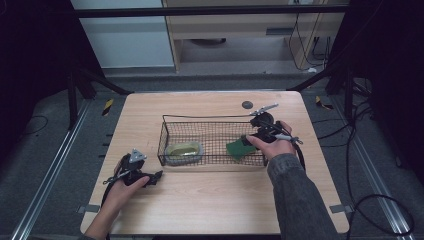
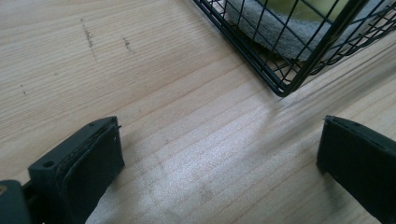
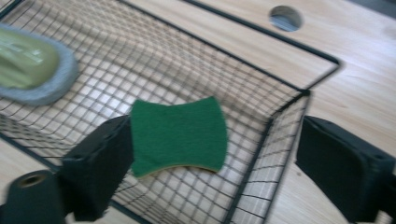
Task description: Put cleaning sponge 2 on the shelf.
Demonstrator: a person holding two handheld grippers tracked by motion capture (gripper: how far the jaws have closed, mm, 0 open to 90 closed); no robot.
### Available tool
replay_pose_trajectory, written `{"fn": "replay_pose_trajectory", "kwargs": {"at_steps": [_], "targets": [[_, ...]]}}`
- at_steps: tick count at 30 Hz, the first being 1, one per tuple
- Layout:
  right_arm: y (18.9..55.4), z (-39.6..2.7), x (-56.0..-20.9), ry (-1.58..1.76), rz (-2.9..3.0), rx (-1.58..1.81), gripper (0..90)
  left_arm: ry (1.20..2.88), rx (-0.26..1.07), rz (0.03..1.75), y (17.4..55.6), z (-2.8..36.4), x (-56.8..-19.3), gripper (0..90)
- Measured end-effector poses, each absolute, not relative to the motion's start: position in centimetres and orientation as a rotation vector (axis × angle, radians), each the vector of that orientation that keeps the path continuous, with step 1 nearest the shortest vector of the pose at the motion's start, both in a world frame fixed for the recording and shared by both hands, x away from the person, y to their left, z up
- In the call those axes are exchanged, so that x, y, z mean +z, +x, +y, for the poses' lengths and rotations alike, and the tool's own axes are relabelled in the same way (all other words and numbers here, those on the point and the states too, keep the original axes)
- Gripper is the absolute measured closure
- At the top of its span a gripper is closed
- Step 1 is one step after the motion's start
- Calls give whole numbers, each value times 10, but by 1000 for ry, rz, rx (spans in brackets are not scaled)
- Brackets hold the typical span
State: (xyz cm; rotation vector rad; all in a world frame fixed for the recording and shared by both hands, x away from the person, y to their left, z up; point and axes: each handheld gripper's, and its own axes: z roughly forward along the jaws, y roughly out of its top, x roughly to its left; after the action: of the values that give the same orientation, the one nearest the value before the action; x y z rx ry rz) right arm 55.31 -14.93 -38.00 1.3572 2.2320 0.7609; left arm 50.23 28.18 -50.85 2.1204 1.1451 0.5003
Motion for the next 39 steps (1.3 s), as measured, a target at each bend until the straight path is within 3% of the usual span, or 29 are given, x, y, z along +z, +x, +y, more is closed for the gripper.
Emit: {"fn": "replay_pose_trajectory", "kwargs": {"at_steps": [5, 11, 22, 30, 39], "targets": [[543, -173, -375, 1373, 2135, 804, 72, 2122, 501, 1145, 502, 282, -508, 0], [527, -207, -379, 1380, 2106, 820, 103, 2121, 501, 1145, 502, 282, -508, 0], [511, -261, -427, 1447, 1953, 823, 90, 2121, 501, 1145, 502, 282, -508, 0], [512, -278, -467, 1562, 1925, 763, 94, 2121, 501, 1145, 502, 282, -509, 0], [527, -269, -485, 1598, 1887, 787, 98, 2121, 501, 1145, 502, 282, -508, 0]]}}
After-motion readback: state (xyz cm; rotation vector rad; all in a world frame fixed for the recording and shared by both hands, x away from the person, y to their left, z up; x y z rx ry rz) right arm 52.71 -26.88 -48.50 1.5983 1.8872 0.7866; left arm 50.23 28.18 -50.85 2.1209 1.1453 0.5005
